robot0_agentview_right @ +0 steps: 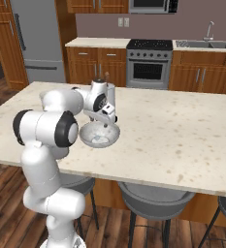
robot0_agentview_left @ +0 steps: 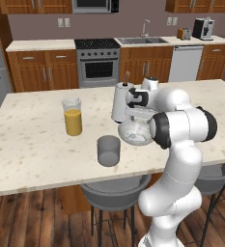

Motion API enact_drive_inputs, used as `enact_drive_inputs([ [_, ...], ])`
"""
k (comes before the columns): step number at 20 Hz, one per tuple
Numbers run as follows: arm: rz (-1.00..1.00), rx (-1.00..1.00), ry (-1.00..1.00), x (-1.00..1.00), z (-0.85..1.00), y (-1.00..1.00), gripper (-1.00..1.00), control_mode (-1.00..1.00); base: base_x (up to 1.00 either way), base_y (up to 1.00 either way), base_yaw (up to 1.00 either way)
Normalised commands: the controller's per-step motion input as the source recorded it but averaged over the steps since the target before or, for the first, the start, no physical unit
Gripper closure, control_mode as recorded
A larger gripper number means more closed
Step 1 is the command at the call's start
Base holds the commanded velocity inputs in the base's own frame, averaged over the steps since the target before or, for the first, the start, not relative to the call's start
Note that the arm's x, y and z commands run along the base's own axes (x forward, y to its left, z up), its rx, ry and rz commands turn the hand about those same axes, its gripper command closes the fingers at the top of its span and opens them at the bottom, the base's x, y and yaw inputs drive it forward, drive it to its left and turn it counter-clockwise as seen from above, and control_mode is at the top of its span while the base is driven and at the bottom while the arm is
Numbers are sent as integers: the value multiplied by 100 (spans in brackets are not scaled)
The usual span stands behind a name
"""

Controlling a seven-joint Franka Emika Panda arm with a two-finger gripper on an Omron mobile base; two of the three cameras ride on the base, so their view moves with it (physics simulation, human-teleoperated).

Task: There are two ice cubes in the ice bowl. Place both ice cubes in the glass cup.

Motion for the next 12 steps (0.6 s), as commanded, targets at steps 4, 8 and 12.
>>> enact_drive_inputs([
  [4, 0, -1, 0, -1, -33, 1, -100, -100, 0, 0, 0],
  [8, 0, 0, 0, 0, -32, 0, -100, -100, 0, 0, 0],
  [12, 0, 0, -1, 0, -29, 0, -100, -100, 0, 0, 0],
])
